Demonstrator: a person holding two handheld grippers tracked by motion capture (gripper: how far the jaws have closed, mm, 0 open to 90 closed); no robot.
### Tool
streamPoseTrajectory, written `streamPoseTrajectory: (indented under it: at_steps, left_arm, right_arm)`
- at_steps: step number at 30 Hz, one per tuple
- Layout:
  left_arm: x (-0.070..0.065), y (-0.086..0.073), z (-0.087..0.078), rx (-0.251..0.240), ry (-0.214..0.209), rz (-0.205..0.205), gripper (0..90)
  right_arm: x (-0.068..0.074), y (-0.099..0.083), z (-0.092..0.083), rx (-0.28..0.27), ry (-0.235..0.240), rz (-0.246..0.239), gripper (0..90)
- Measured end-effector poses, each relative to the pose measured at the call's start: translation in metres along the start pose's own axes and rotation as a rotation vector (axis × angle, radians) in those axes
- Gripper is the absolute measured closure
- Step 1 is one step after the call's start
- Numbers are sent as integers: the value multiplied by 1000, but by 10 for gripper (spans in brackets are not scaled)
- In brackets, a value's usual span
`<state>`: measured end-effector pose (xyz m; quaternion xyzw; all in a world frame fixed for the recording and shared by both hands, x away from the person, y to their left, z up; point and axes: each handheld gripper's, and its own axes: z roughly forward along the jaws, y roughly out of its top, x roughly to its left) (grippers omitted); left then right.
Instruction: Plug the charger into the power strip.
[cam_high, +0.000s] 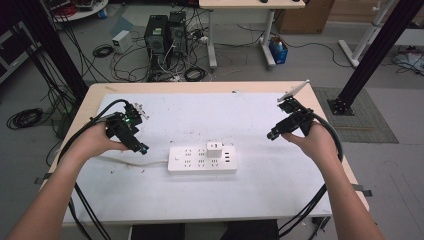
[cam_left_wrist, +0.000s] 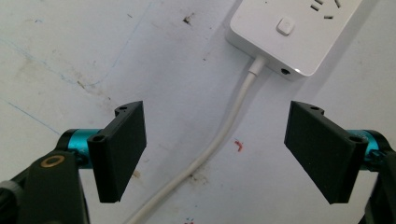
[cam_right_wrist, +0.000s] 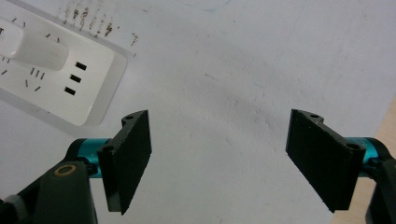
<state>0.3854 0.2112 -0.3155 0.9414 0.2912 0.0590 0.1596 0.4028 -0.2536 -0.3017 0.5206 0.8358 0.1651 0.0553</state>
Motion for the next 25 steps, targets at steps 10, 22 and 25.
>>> streamPoseTrajectory:
  at_steps: [10, 22, 25]
  left_arm:
    - [-4, 5, -2, 19, 6, 27, 209]
    - [-4, 2, -4, 15, 8, 21, 209]
    - [-3, 2, -4, 9, 6, 21, 209]
  right_arm:
    - [-2, 0, 2, 15, -12, 1, 220]
    - [2, 3, 4, 22, -15, -14, 220]
    - [0, 3, 3, 10, -11, -13, 220]
